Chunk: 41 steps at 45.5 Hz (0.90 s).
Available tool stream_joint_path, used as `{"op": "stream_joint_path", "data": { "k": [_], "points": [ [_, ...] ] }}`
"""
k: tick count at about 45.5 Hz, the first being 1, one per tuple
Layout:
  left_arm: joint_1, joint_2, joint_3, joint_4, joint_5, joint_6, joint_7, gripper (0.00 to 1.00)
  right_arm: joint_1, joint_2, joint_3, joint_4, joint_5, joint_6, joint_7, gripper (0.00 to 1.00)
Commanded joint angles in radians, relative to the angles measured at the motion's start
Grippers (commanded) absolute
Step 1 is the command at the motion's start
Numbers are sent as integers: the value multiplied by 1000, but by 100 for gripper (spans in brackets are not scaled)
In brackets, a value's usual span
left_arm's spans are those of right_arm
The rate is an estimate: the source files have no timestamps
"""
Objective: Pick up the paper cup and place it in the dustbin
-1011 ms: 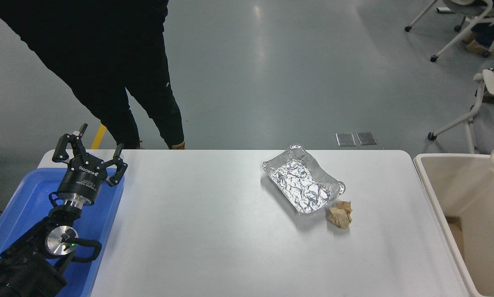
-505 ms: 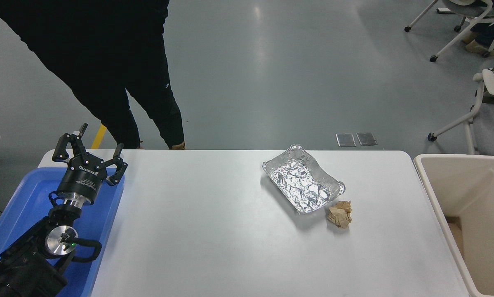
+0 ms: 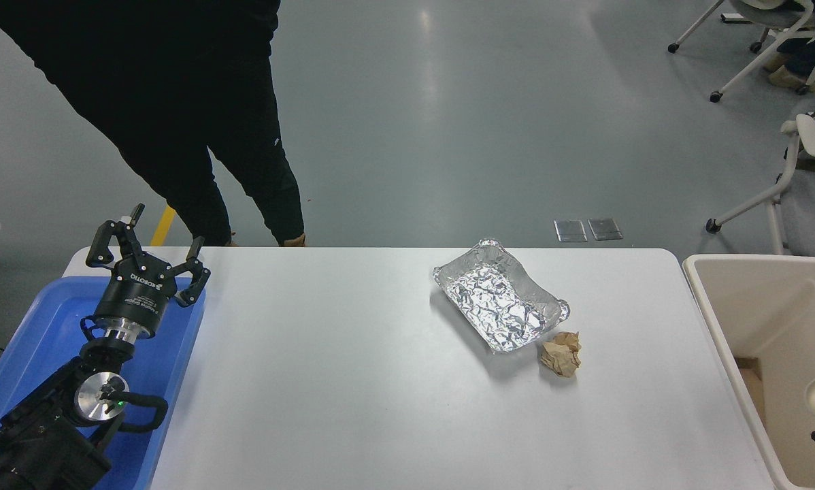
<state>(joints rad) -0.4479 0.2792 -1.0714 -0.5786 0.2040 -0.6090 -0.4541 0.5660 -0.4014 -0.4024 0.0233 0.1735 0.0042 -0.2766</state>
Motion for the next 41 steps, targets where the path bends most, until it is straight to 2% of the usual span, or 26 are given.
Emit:
{"op": "stream_joint_path", "data": {
  "k": [1,12,15,26,34,41],
  "points": [
    [0,0,-1,0,0,0,0,98,12,-2,-9,7,-8,-32,3,100],
    [0,0,1,-1,0,0,0,98,44,-5,-19,17,-8,-29,3,100],
    [0,0,1,0,0,0,0,98,106,-30,-96,55,-9,-27,4,100],
    [0,0,1,0,0,0,0,98,395,-94,-412,348,-6,-20,4,100],
    [0,0,1,0,0,0,0,98,593,-88,-507,521,-8,-13,4,100],
    [0,0,1,0,0,0,0,98,663,-53,-527,575,-9,-13,4,100]
  ]
}}
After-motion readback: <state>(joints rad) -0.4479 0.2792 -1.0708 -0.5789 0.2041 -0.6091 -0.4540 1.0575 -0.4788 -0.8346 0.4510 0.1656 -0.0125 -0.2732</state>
